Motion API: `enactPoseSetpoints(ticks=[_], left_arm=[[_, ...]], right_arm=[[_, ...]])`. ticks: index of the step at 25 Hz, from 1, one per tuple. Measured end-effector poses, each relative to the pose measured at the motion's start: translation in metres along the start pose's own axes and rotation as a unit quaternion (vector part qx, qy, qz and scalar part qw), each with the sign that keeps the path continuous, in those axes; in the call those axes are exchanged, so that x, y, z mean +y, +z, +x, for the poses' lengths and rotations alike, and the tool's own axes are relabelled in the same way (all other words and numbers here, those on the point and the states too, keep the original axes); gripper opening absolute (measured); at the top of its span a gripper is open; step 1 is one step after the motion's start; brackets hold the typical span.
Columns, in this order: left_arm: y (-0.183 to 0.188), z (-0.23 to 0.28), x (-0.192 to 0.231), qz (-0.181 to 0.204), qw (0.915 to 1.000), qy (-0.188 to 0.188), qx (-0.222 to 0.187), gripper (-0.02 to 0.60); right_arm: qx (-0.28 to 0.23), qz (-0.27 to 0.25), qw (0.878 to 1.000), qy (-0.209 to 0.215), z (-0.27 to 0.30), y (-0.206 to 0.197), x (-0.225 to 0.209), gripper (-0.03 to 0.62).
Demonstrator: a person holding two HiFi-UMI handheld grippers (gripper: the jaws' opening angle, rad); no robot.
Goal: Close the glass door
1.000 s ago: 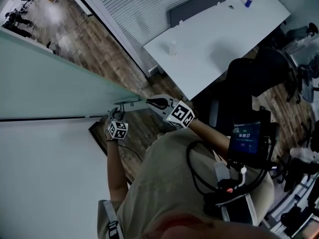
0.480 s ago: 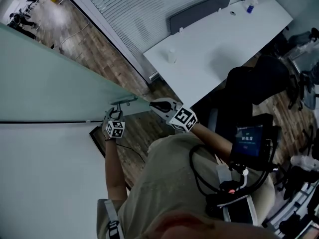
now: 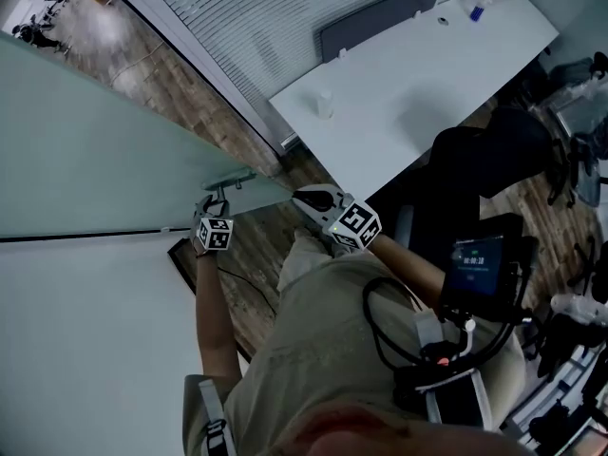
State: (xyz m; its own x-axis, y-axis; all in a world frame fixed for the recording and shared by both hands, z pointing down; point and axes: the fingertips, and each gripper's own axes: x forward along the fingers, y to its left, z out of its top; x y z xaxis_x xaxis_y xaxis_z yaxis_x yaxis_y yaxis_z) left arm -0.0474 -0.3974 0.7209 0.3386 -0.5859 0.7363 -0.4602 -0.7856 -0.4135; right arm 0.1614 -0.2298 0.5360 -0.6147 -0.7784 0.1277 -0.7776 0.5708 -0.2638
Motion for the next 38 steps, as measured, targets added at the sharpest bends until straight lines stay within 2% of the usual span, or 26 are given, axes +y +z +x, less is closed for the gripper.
enactPoseSetpoints(ticks=[6,11,17,32,38], left_arm=[[0.013,0.003,0.006,-0.007,0.9999,0.004,0.012,0.201],[0.023,0.008,0.013,-0.005,0.9998,0.019,0.0,0.201],[0.032,0.044,0.023,0.001,0.9999,0.01,-0.008,0.201],[0.059,0.083,0.055,0.006,0.9976,0.059,-0.037,0.199],[0.067,0.089,0.064,0.011,0.9972,0.058,-0.045,0.195]], right_arm=[[-0.008,-0.006,1.0,-0.006,0.022,0.019,-0.002,0.017],[-0.012,-0.009,1.0,-0.005,0.043,0.039,-0.004,0.017],[-0.007,-0.013,1.0,-0.023,0.076,0.038,-0.038,0.017],[-0.005,-0.021,0.999,-0.048,0.116,0.049,-0.064,0.017],[-0.005,-0.026,0.998,-0.054,0.127,0.052,-0.066,0.017]])
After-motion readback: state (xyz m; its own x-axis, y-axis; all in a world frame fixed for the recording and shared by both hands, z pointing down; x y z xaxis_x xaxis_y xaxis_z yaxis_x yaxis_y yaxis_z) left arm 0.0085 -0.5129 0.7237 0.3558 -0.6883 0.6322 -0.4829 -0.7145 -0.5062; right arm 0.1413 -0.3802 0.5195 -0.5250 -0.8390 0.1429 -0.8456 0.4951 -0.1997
